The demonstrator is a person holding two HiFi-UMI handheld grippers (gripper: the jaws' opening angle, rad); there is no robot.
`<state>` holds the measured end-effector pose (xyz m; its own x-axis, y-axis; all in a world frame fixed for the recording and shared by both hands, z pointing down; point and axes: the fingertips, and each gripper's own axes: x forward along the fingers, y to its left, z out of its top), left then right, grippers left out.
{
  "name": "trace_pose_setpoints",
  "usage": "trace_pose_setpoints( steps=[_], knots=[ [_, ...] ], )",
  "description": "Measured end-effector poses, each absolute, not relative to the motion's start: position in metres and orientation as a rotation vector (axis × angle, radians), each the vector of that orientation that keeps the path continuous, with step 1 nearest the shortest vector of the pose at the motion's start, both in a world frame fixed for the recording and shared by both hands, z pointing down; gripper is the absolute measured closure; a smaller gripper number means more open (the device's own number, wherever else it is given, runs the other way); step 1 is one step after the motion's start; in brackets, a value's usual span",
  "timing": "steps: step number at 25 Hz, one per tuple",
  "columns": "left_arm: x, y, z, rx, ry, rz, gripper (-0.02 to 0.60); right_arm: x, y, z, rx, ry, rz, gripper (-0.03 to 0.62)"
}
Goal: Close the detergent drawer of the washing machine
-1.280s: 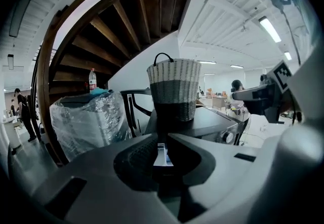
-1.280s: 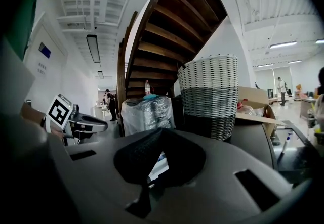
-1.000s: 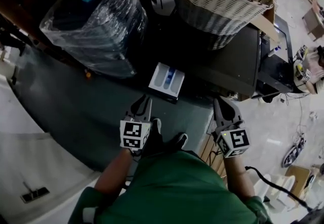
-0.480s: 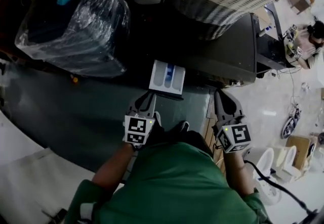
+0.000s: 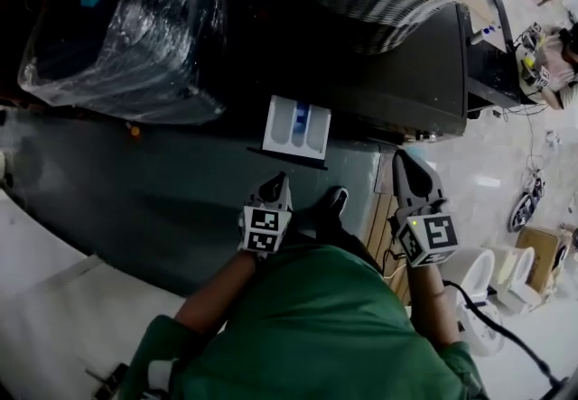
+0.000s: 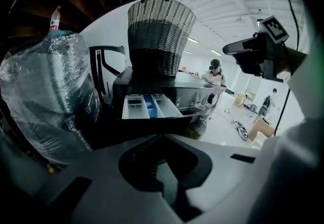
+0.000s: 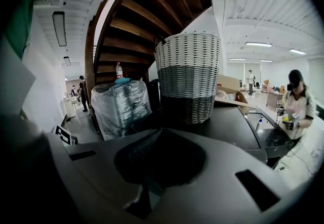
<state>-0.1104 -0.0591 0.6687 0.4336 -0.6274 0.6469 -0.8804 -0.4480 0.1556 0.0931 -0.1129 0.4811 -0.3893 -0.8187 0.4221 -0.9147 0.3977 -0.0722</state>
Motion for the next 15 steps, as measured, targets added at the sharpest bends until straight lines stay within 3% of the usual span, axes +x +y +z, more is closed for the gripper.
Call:
trace_pose_setpoints(
  steps=[15],
  knots=[
    [-0.088, -0.084, 0.691, 2.115, -1.260, 0.725, 0.557, 0.117, -0.144, 0.502, 1.452, -2.312, 0.467, 0.576]
  ],
)
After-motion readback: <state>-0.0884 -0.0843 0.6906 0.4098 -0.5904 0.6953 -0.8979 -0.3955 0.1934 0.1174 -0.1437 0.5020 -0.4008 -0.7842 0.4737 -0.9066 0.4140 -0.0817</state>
